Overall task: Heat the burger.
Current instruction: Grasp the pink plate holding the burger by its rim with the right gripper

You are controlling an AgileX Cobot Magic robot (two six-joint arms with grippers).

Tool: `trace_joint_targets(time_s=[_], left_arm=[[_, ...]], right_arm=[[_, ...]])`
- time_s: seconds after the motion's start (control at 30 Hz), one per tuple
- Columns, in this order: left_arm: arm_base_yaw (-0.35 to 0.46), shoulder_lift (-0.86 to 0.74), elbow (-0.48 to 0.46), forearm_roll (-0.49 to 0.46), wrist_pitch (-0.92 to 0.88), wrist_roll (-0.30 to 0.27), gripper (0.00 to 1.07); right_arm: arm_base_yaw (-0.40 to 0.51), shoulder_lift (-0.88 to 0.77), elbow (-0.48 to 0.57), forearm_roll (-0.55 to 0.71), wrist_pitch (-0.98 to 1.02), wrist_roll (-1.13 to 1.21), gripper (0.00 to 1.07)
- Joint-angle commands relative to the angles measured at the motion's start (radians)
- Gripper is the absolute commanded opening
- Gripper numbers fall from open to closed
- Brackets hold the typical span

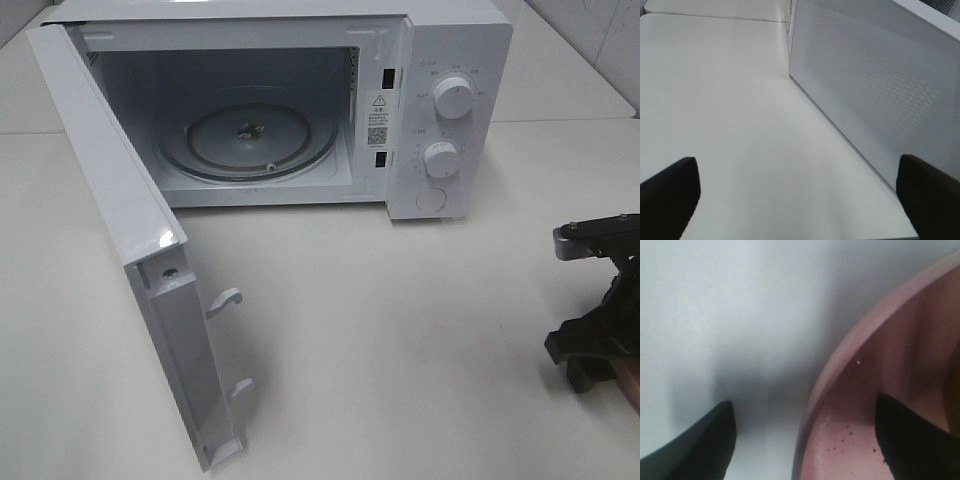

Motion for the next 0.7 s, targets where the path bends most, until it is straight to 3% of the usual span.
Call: trace_joint_targets(time_s=[0.03,0.17,0.2,0.23,0.3,0.33,0.37,0.43,0.47,0.7], left_arm=[[0.002,-0.016,0.002,-0.001,-0.013,0.0,1.0],[0.002,-0.016,0.002,-0.001,-0.013,0.0,1.0],[0.002,-0.016,0.002,-0.001,-0.013,0.0,1.0],[0.002,-0.016,0.002,-0.001,-0.013,0.0,1.0],[0.002,-0.016,0.002,-0.001,-0.013,0.0,1.0],[0.002,-0.016,0.002,-0.001,-0.013,0.0,1.0],[0.002,-0.016,0.002,-0.001,-0.013,0.0,1.0],[0.002,-0.016,0.002,-0.001,-0.013,0.0,1.0],[0.002,-0.016,0.002,-0.001,-0.013,0.0,1.0],[0.002,-0.016,0.002,-0.001,-0.013,0.0,1.0]], right_arm=[[-0.006,0.013,0.007,-0.017,-0.004,0.023,0.7],[-0.006,0.013,0.006,-0.017,-0.001,0.031,0.62],[-0.006,0.013,0.006,-0.018,0.005,0.036,0.51],[-0.006,0.013,0.006,-0.018,0.005,0.036,0.51],[-0.006,0.013,0.006,-0.018,0.008,0.041,0.34],[-0.006,0.013,0.006,-0.018,0.008,0.041,0.34],[-0.006,0.013,0.006,-0.018,0.013,0.041,0.21],[-0.006,0.013,0.006,-0.018,0.013,0.041,0.15],[-0.006,0.013,0.006,-0.019,0.013,0.041,0.04],[-0.004,0.013,0.006,-0.041,0.044,0.041,0.0]])
